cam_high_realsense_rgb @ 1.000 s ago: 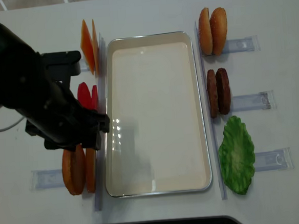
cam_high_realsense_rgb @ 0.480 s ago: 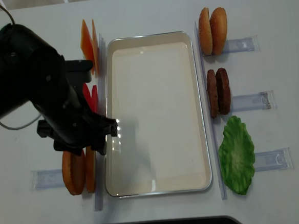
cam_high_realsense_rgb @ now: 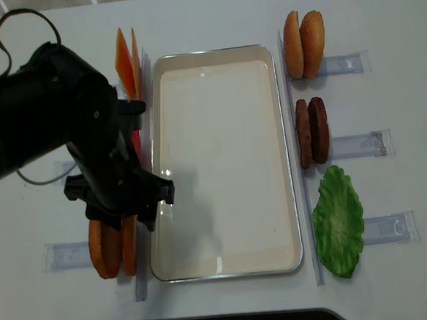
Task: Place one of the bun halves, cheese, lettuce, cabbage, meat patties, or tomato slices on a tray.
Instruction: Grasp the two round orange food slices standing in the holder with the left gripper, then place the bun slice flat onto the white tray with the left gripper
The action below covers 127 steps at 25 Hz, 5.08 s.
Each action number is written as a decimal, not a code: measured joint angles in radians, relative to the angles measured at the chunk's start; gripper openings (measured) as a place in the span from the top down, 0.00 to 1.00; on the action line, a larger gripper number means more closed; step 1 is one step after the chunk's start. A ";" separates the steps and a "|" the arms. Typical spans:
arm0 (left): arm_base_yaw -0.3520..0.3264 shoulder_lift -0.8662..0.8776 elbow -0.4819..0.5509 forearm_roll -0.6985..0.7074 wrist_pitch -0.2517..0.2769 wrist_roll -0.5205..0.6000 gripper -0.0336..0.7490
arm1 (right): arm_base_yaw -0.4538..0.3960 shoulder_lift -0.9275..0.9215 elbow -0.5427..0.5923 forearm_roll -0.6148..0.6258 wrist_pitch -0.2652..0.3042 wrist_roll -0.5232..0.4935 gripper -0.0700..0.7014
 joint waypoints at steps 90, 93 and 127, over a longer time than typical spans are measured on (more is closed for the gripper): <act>0.178 -0.098 0.292 -1.450 -0.607 1.310 0.78 | 0.000 0.000 0.000 0.000 0.000 0.000 0.39; 0.178 -0.042 0.296 -1.525 -0.597 1.383 0.78 | 0.000 0.000 0.000 0.000 0.000 0.000 0.39; 0.178 0.147 0.294 -1.643 -0.491 1.496 0.25 | 0.012 0.000 0.000 0.000 0.000 0.000 0.39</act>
